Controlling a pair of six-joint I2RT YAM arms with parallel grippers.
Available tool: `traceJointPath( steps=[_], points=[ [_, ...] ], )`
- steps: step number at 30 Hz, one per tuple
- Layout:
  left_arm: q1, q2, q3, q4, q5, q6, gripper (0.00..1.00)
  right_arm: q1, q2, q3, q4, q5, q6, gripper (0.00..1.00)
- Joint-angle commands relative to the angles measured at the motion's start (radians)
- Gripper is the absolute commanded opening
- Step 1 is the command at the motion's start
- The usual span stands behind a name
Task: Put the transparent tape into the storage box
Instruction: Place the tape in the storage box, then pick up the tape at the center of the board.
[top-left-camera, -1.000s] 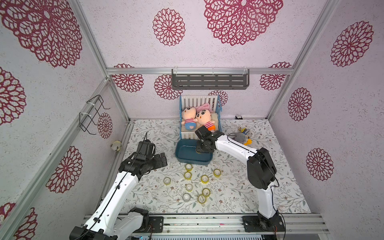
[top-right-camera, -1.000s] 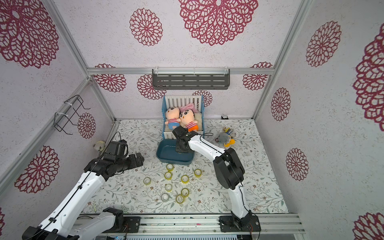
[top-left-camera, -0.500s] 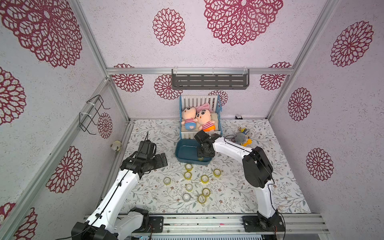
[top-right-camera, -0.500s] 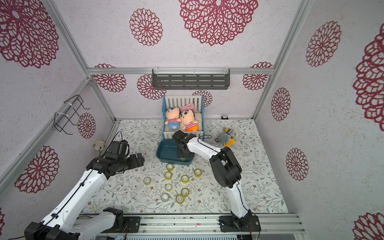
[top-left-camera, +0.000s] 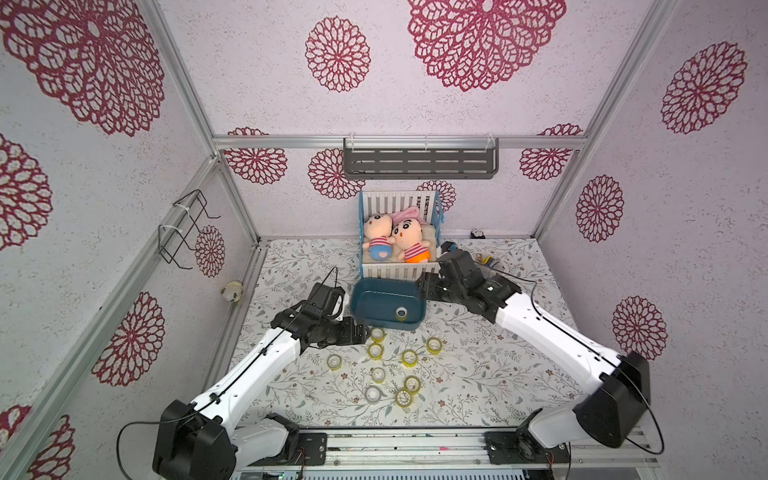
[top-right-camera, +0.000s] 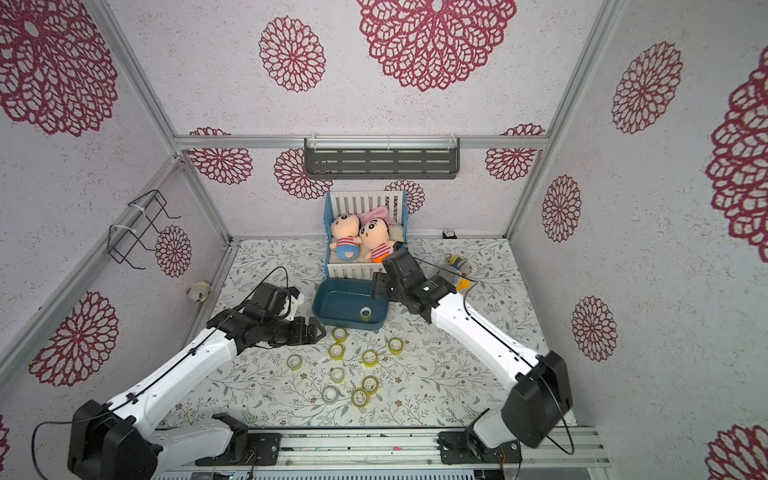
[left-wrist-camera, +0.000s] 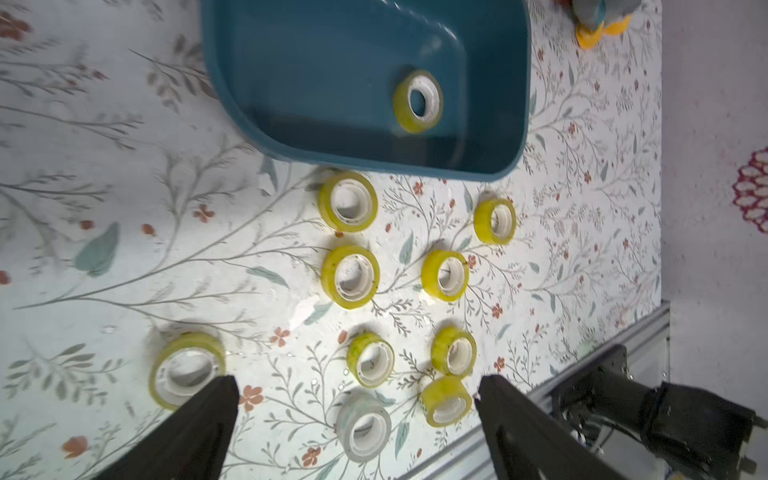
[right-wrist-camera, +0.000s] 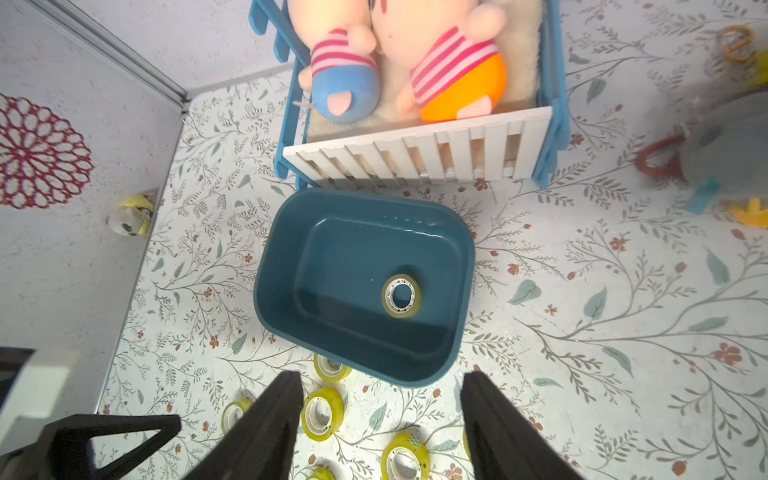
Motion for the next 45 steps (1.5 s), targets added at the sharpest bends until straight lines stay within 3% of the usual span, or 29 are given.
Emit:
traceJointPath(
  steps=[1,6,10,12,16,20,27,45],
  points=[
    [-0.001,-0.005,0.028,0.016,0.065,0.028,0.97,-0.024,-0.086,-0.151,0.066,-0.045,0.022,0.68],
    [0.046,-0.045,0.068,0.009,-0.033,0.067,0.97,-0.038,-0.224,-0.38,0.054,-0.02,0.067,0.68],
    [0.145,-0.12,0.055,0.004,-0.012,0.079,0.97,-0.038,-0.279,-0.488,0.019,0.026,0.091,0.68],
    [0.188,-0.177,0.023,0.005,-0.064,0.055,0.97,-0.038,-0.268,-0.512,0.004,0.034,0.095,0.68],
    [0.194,-0.255,-0.014,-0.022,-0.29,0.016,0.97,-0.035,-0.193,-0.524,0.002,0.026,0.095,0.68],
    [0.194,-0.264,0.005,-0.067,-0.363,0.008,0.97,-0.016,-0.121,-0.514,0.034,0.019,0.112,0.71],
    [0.194,-0.258,0.003,-0.047,-0.387,0.007,0.97,-0.007,-0.006,-0.472,0.058,0.051,0.129,0.85],
    [0.193,-0.256,0.003,-0.05,-0.397,0.007,0.97,-0.007,0.137,-0.405,0.109,0.08,0.128,0.87]
  ],
)
